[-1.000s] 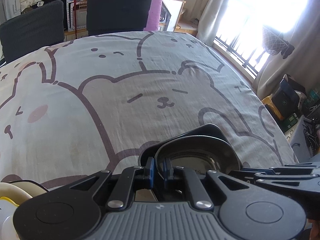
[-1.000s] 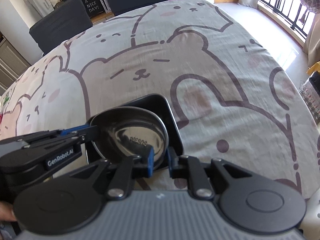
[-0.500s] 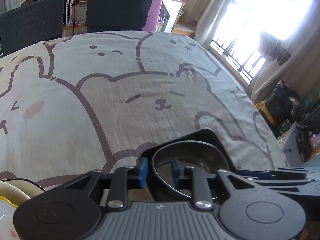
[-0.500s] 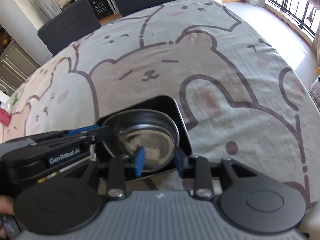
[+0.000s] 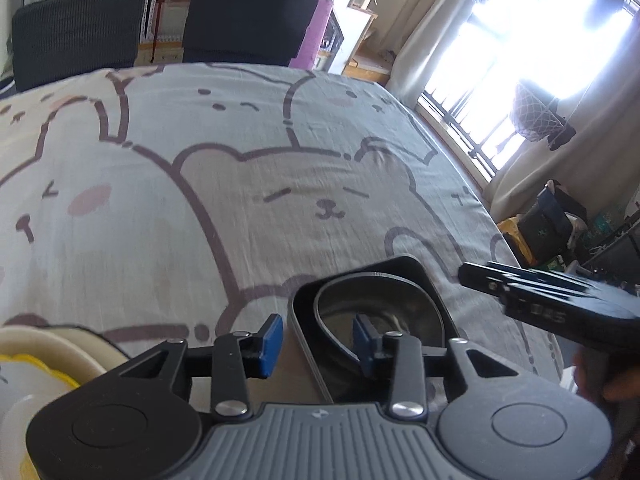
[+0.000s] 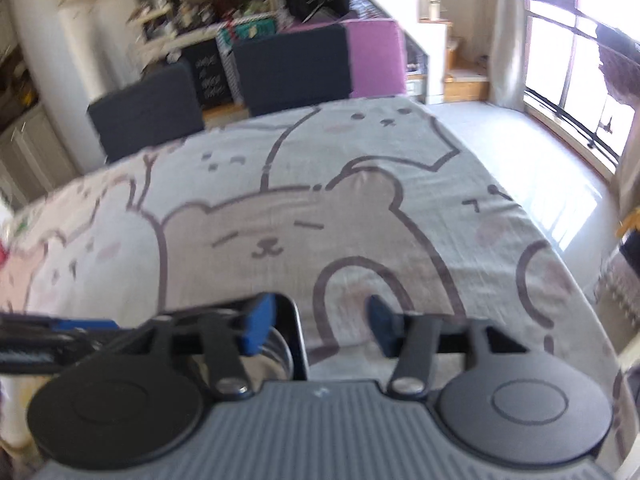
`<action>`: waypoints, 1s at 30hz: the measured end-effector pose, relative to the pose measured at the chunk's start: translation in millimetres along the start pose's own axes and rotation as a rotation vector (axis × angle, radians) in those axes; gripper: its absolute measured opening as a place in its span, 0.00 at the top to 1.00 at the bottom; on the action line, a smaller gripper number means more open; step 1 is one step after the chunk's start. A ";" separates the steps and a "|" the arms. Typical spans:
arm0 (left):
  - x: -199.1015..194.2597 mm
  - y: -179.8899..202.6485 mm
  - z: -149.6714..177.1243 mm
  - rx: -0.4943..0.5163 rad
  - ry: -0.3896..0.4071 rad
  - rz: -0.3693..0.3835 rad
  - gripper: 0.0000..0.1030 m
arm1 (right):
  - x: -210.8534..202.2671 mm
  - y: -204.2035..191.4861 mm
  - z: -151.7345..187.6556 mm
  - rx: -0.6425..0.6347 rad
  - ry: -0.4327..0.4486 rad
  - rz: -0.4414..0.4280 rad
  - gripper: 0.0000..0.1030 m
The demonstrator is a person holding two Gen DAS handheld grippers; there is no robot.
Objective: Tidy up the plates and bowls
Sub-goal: 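Open both grippers to release the steel bowl inside the tray, then grasp the small tray rim with the left gripper while the right gripper grasps it too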
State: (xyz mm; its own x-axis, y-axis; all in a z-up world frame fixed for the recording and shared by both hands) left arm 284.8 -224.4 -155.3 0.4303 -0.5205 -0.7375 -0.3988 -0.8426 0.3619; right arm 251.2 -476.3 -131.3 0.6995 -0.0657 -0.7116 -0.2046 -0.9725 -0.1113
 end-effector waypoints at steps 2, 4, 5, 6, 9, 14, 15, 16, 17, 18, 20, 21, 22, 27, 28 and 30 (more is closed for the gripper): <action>-0.7 -1.5 3.4 -0.003 -0.012 0.000 0.66 | 9.3 0.6 1.7 -0.056 -0.027 -0.010 0.62; 0.8 -2.6 6.9 0.003 -0.030 -0.005 0.67 | 16.8 -1.3 3.1 -0.088 -0.038 -0.028 0.62; 2.2 -3.2 9.0 0.004 -0.039 -0.007 0.67 | 20.1 -2.1 2.9 -0.092 -0.040 -0.044 0.62; 4.0 -4.0 11.2 0.003 -0.050 -0.007 0.67 | 23.5 -3.7 2.6 -0.096 -0.046 -0.058 0.62; 9.1 -5.4 16.3 0.006 -0.075 -0.012 0.68 | 32.7 -8.2 4.1 -0.116 -0.068 -0.067 0.62; 16.8 -5.1 21.5 0.026 -0.107 -0.015 0.74 | 44.2 -6.7 8.6 -0.125 -0.117 -0.080 0.63; 18.2 -4.6 22.0 0.029 -0.111 -0.009 0.74 | 46.8 -4.6 10.1 -0.127 -0.134 -0.075 0.66; 19.4 -4.0 22.2 0.029 -0.115 -0.003 0.75 | 48.7 -2.7 12.3 -0.124 -0.156 -0.074 0.69; 20.5 -3.3 22.3 0.030 -0.118 -0.001 0.75 | 49.4 -1.5 14.7 -0.118 -0.173 -0.079 0.70; 21.6 -2.7 22.7 0.033 -0.120 -0.001 0.75 | 48.9 -0.7 16.9 -0.112 -0.189 -0.089 0.72; 24.1 -1.8 23.5 0.038 -0.127 -0.005 0.75 | 46.9 0.7 20.0 -0.112 -0.206 -0.103 0.73; 25.2 -1.2 24.1 0.039 -0.129 -0.007 0.75 | 45.9 0.7 21.5 -0.115 -0.210 -0.107 0.74; 25.9 -1.2 24.4 0.038 -0.128 -0.011 0.76 | 44.6 0.5 22.9 -0.116 -0.216 -0.115 0.78; 27.5 -3.4 24.5 0.001 -0.126 -0.007 0.81 | 39.6 -1.3 28.9 -0.111 -0.256 -0.157 0.89; 27.8 -3.8 24.6 -0.002 -0.126 -0.009 0.81 | 39.0 -2.6 30.4 -0.117 -0.265 -0.164 0.90; 28.1 -4.7 24.7 -0.011 -0.126 -0.011 0.81 | 36.6 -6.5 32.8 -0.141 -0.273 -0.173 0.89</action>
Point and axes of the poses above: each gripper's, at about its wrist camera, not at the fingertips, and x roughly the way its jaws point, y to its right, z to its underside, the point moved 6 cm from there along x, roughly the way its jaws point, and after that the axes turned 6 degrees about y, right-handed, at the moved point
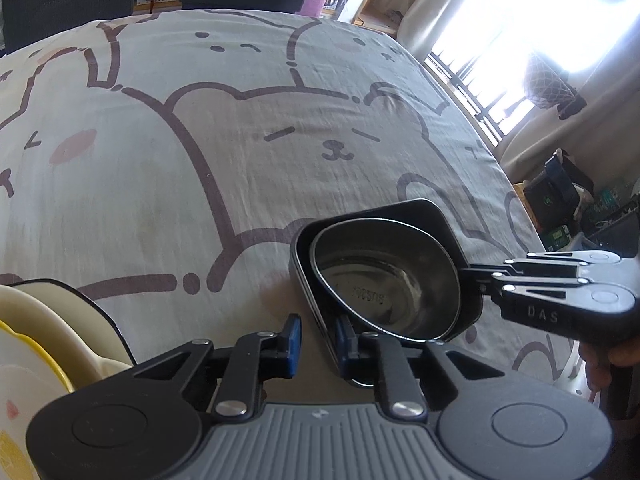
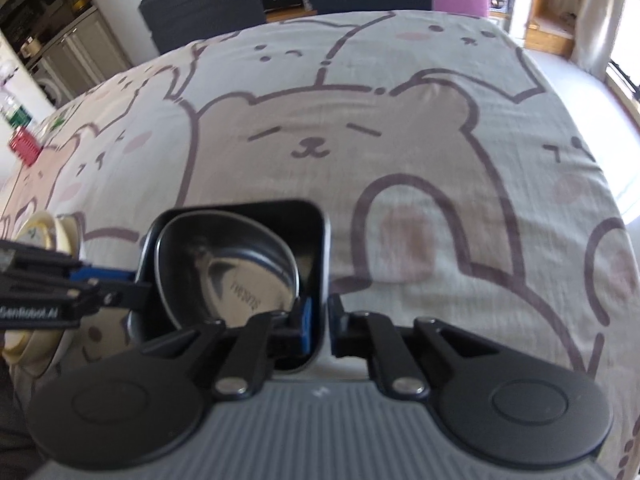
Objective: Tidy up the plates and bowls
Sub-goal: 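Grasp the small tray rim with the left gripper while the right gripper grasps it too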
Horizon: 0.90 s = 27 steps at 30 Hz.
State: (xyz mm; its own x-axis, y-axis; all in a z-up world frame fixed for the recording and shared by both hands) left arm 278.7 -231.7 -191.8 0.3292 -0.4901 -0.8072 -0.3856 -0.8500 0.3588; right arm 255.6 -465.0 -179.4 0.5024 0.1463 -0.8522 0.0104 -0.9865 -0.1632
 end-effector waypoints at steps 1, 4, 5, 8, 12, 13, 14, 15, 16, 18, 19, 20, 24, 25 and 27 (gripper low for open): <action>0.4 -0.8 0.0 -0.007 -0.001 0.002 0.81 | -0.8 -1.3 0.5 -0.009 -0.002 0.002 0.89; 0.7 -2.5 -0.5 -0.036 -0.002 0.012 0.83 | -2.7 -1.1 0.1 0.007 0.006 -0.007 0.89; 0.9 -3.0 -0.7 -0.047 -0.001 0.017 0.86 | -4.2 0.2 -0.4 0.021 0.018 -0.009 0.88; 1.5 -4.6 -1.5 -0.089 0.004 0.029 0.90 | -9.8 6.1 -5.5 0.073 0.057 -0.018 0.87; 2.9 -7.2 -3.0 -0.121 0.008 0.030 0.90 | -10.1 11.6 -9.8 0.116 0.069 -0.036 0.87; 3.1 -7.9 -3.4 -0.131 0.012 0.030 0.90 | -7.9 12.4 -11.1 0.113 0.063 -0.042 0.88; 3.6 -8.7 -3.9 -0.140 0.012 0.030 0.90 | -7.0 11.8 -11.6 0.105 0.056 -0.040 0.89; 3.9 -10.1 -4.2 -0.151 0.013 0.032 0.90 | -6.7 11.0 -12.0 0.098 0.052 -0.038 0.89; 4.4 -11.5 -4.8 -0.167 0.013 0.034 0.90 | -6.2 10.9 -12.6 0.094 0.050 -0.034 0.89; 5.3 -13.8 -4.9 -0.195 0.011 0.040 0.90 | -7.1 9.7 -12.9 0.091 0.050 -0.028 0.90; 5.3 -14.4 -4.6 -0.203 0.011 0.042 0.90 | -7.7 8.8 -12.5 0.088 0.049 -0.027 0.90; 5.2 -14.7 -4.3 -0.209 0.011 0.042 0.90 | -7.8 8.5 -12.5 0.085 0.049 -0.024 0.90; 4.3 -16.1 -3.1 -0.235 0.011 0.045 0.91 | -7.1 8.3 -12.5 0.076 0.044 -0.018 0.92; 4.1 -16.5 -2.9 -0.242 0.011 0.047 0.91 | -6.8 8.8 -12.5 0.079 0.042 -0.017 0.94; 3.1 -17.7 -1.9 -0.258 0.008 0.053 0.91 | -5.9 9.9 -12.3 0.085 0.037 -0.017 0.95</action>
Point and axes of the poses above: each gripper's, at about its wrist camera, not at the fingertips, and x roughly the way its jaws point, y to its right, z to its underside, the point moved 6 cm from there along x, roughly the way its jaws point, and after that the axes turned 6 degrees about y, right-handed, at the moved point
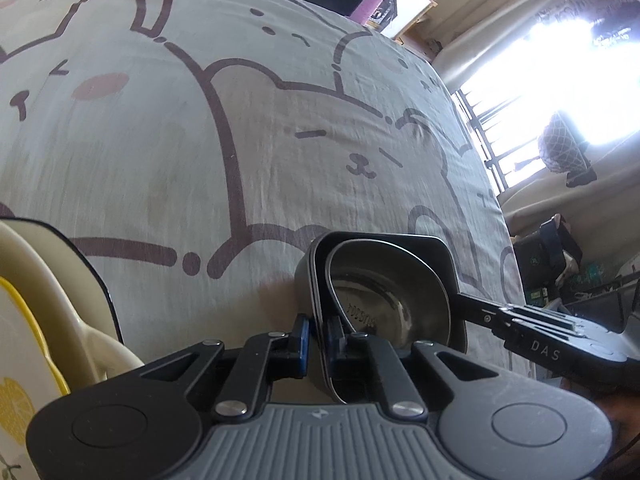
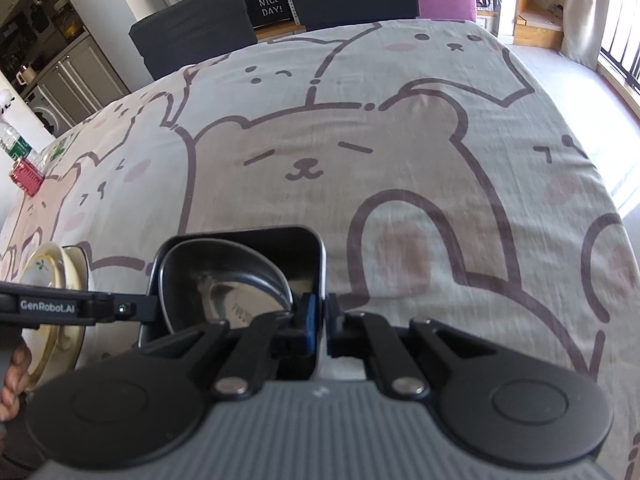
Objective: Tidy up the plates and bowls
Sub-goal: 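Grasp the small tray rim with the left gripper while the right gripper grasps it too, then lift the tray holding the bowl with both grippers and carry it over the stacked bowls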
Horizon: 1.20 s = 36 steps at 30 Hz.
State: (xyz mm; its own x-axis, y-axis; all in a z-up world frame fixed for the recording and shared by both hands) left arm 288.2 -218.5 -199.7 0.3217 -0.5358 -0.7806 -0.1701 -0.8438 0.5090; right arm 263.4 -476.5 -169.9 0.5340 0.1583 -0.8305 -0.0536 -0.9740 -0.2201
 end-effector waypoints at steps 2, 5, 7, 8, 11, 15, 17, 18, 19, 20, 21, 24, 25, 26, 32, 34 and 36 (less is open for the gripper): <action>-0.9 -0.6 0.9 -0.011 -0.005 0.005 0.92 | 2.1 0.8 1.6 0.006 -0.011 -0.003 0.95; -3.1 -0.7 1.9 -0.022 -0.010 0.006 0.93 | 4.7 0.4 3.2 0.008 -0.024 -0.003 0.95; -5.3 -1.4 1.4 -0.036 -0.007 0.011 0.93 | 4.7 0.4 2.3 0.017 -0.026 -0.003 0.95; -5.9 -1.9 1.0 -0.044 -0.006 0.014 0.93 | 4.1 0.6 1.8 0.020 -0.024 -0.003 0.95; -6.1 -3.6 1.1 -0.061 -0.003 0.017 0.93 | 1.3 1.8 0.8 0.039 -0.020 -0.013 0.96; -5.7 -3.3 0.8 -0.057 0.002 0.019 0.93 | -0.6 4.4 2.4 0.057 -0.026 -0.028 0.96; -4.7 -2.3 1.6 -0.043 0.006 0.012 0.95 | -0.8 5.0 3.0 0.063 -0.027 -0.029 0.96; -4.5 -2.0 1.7 -0.042 0.009 0.014 0.95 | -0.6 4.8 3.3 0.065 -0.027 -0.027 0.96; -4.4 -1.8 1.9 -0.043 0.009 0.014 0.95 | 0.2 5.3 3.2 0.069 -0.026 -0.024 0.96; -4.4 -1.8 2.0 -0.043 0.009 0.015 0.95 | 0.8 5.3 3.2 0.071 -0.024 -0.021 0.96; -5.0 -2.1 2.4 -0.043 0.010 0.015 0.95 | 1.2 5.2 3.1 0.073 -0.022 -0.019 0.96; -5.6 -1.7 2.0 -0.040 0.015 0.009 0.95 | 2.6 4.9 1.6 0.083 -0.026 -0.015 0.96; -6.4 0.2 1.3 -0.021 0.023 -0.001 0.96 | 2.3 4.0 1.9 0.081 -0.030 -0.014 0.96; -7.5 1.9 0.2 -0.005 0.032 -0.008 0.96 | 2.0 3.1 2.1 0.078 -0.035 -0.015 0.96; -12.7 5.0 -4.8 0.001 0.049 0.012 0.96 | -4.7 4.8 1.8 0.086 -0.020 -0.026 0.96; -16.1 5.9 -7.2 0.005 0.057 0.019 0.96 | -8.5 4.8 0.5 0.091 -0.006 -0.032 0.96; -21.3 6.4 -10.8 0.007 0.071 0.027 0.96 | -13.3 4.0 -2.1 0.095 0.012 -0.039 0.96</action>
Point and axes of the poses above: each gripper's, at about its wrist camera, not at the fingertips, and x roughly the way its jaws point, y to its right, z to its underside, the point moved 6 cm from there along x, roughly the way its jaws point, and after that the axes turned 6 degrees about y, right-handed, at the moved point
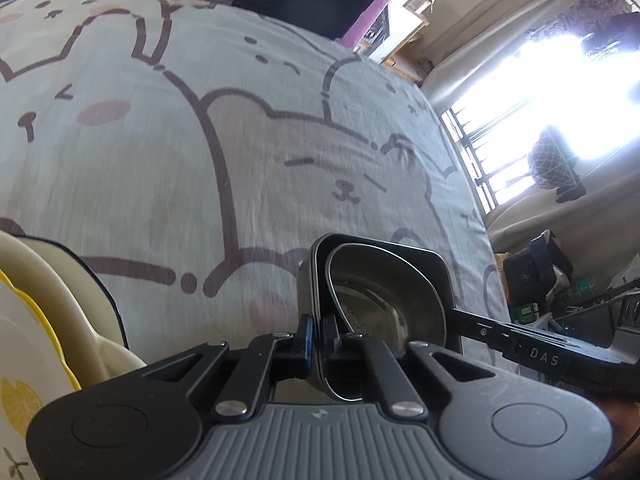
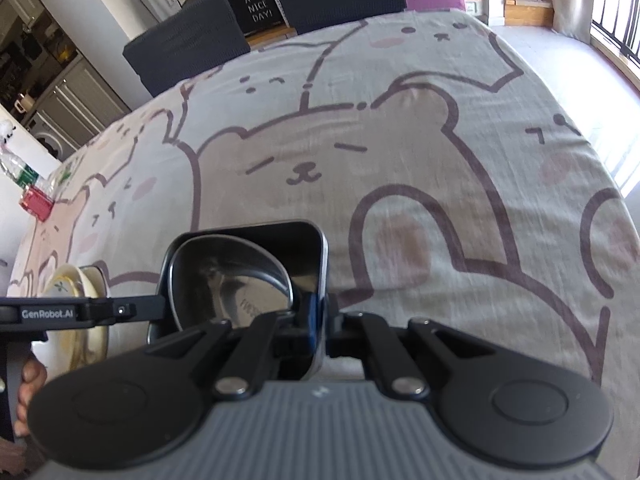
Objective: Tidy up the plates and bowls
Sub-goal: 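Lift the tray holding the bowl with both grippers and carry it over the stacked bowls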
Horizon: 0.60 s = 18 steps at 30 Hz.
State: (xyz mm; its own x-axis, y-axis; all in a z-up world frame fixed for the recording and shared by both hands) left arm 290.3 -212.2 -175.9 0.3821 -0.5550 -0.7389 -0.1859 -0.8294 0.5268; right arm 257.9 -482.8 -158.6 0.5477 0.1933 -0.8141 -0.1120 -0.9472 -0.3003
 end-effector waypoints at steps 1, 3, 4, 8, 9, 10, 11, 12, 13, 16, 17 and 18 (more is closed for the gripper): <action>-3.2 0.4 -2.3 0.002 0.009 0.005 0.96 | -3.1 -0.9 -1.5 0.005 0.013 -0.009 0.95; -11.3 0.5 -7.5 0.003 0.029 0.017 0.96 | -9.5 -2.8 -5.0 0.015 0.041 -0.030 0.95; -15.7 -0.1 -9.8 0.002 0.038 0.024 0.96 | -13.0 -4.3 -6.9 0.017 0.057 -0.042 0.95; -33.9 -5.0 -17.8 -0.010 0.069 0.046 0.96 | -26.8 -12.8 -15.6 0.024 0.115 -0.094 0.95; -38.9 -6.7 -19.2 -0.014 0.076 0.051 0.96 | -29.9 -16.1 -17.2 0.025 0.129 -0.109 0.95; -44.1 -8.7 -20.5 -0.018 0.084 0.055 0.96 | -32.3 -19.9 -18.8 0.025 0.140 -0.120 0.95; -49.6 -10.8 -21.7 -0.019 0.093 0.058 0.96 | -34.4 -23.8 -20.1 0.025 0.150 -0.133 0.95; -55.3 -13.0 -23.0 -0.021 0.101 0.062 0.96 | -35.9 -27.6 -21.0 0.025 0.158 -0.144 0.95; -61.1 -15.4 -24.0 -0.024 0.109 0.065 0.96 | -37.6 -31.9 -22.3 0.023 0.168 -0.158 0.95; -79.3 -24.1 -26.3 -0.031 0.136 0.065 0.96 | -40.6 -46.5 -25.4 0.023 0.194 -0.188 0.95; -85.6 -27.4 -27.2 -0.029 0.146 0.060 0.96 | -40.1 -51.2 -25.2 0.022 0.199 -0.196 0.95; -91.9 -31.5 -27.9 -0.030 0.156 0.056 0.96 | -38.2 -56.1 -24.9 0.017 0.200 -0.203 0.95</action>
State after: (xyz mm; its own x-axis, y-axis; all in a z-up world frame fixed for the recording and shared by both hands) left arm 286.3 -133.3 -112.8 0.5079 -0.5820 -0.6351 -0.1847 -0.7936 0.5796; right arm 263.9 -443.5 -98.3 0.7130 0.3224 -0.6227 0.0033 -0.8896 -0.4568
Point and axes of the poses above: each gripper's, at about its wrist camera, not at the fingertips, and x roughly the way its jaws point, y to its right, z to its underside, the point moved 6 cm from there along x, roughly the way its jaws point, and after that the axes turned 6 degrees about y, right-handed, at the moved point
